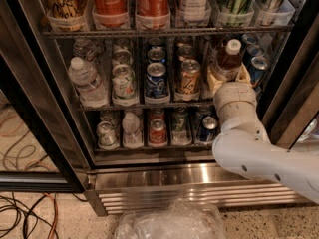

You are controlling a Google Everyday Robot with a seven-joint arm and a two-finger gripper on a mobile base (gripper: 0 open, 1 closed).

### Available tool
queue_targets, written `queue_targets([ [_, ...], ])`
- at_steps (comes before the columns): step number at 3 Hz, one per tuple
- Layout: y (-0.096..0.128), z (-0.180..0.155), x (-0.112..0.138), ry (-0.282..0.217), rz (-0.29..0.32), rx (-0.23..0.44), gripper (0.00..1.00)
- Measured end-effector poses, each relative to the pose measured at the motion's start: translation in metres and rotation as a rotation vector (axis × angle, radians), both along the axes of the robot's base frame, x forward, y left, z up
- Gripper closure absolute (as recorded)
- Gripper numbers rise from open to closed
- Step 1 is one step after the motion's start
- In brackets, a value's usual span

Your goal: Pick blue plastic bottle from middle shelf of fridge

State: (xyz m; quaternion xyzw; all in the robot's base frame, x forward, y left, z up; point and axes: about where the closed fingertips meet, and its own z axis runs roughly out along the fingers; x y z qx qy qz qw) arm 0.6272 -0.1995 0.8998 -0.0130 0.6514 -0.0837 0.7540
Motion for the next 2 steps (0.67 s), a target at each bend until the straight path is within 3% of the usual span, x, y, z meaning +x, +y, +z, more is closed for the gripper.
queue_targets([
  [1, 0.0, 0.0, 0.0, 0.0, 0.0, 0.0, 1.0],
  [2, 0.0091, 0.0007, -0.0056, 0.013, 0.047, 0.006, 1.0],
])
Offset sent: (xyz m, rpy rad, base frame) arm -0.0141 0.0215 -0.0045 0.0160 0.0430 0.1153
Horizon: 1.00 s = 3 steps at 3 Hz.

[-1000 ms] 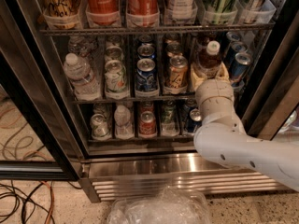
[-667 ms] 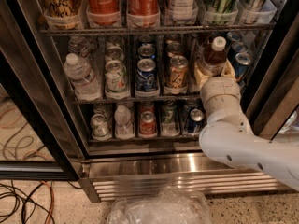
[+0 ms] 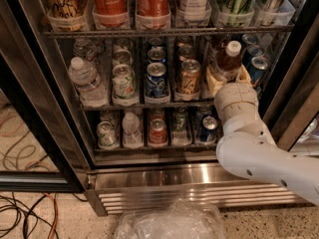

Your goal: Pick blue plastic bottle from middle shelf of fridge

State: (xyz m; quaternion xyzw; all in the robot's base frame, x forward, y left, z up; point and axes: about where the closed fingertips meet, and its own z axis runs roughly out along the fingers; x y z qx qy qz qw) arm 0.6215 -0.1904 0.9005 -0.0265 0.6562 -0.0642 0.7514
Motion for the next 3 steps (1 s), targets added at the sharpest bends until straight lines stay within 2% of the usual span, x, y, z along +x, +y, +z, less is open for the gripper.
queue_targets([
  [1, 0.014, 0.016, -0.017, 0.007, 0.068, 0.001, 1.0],
  [2, 0.036, 0.025, -0.049, 0.054, 0.168, 0.007, 1.0],
  [3, 0.054, 0.013, -0.083, 0.149, 0.263, 0.008, 1.0],
])
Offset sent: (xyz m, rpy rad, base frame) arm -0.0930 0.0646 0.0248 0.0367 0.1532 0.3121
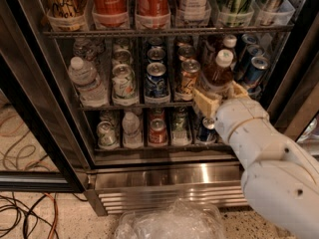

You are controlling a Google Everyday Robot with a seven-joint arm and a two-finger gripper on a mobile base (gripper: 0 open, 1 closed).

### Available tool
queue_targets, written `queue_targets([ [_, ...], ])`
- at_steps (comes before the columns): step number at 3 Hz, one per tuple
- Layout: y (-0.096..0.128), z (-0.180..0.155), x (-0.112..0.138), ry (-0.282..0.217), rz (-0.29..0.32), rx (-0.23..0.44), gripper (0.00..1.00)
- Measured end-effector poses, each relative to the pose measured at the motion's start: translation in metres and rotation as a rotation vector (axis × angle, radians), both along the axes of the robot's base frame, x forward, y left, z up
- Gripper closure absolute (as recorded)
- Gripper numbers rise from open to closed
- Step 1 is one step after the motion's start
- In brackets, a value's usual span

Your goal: Pick blue plastic bottle from middle shelf of fridge

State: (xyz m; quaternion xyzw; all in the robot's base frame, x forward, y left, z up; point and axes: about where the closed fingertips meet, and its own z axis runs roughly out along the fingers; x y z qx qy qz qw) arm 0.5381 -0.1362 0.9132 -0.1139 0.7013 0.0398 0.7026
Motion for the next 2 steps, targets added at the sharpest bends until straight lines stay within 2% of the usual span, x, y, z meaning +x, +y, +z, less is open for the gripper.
queue_targets([
  [1, 0.013, -0.018, -0.029, 0.076, 0.04, 0.063, 1.0],
  [2, 0.018, -0.027, -0.054, 0.103, 0.046, 0.128, 1.0],
])
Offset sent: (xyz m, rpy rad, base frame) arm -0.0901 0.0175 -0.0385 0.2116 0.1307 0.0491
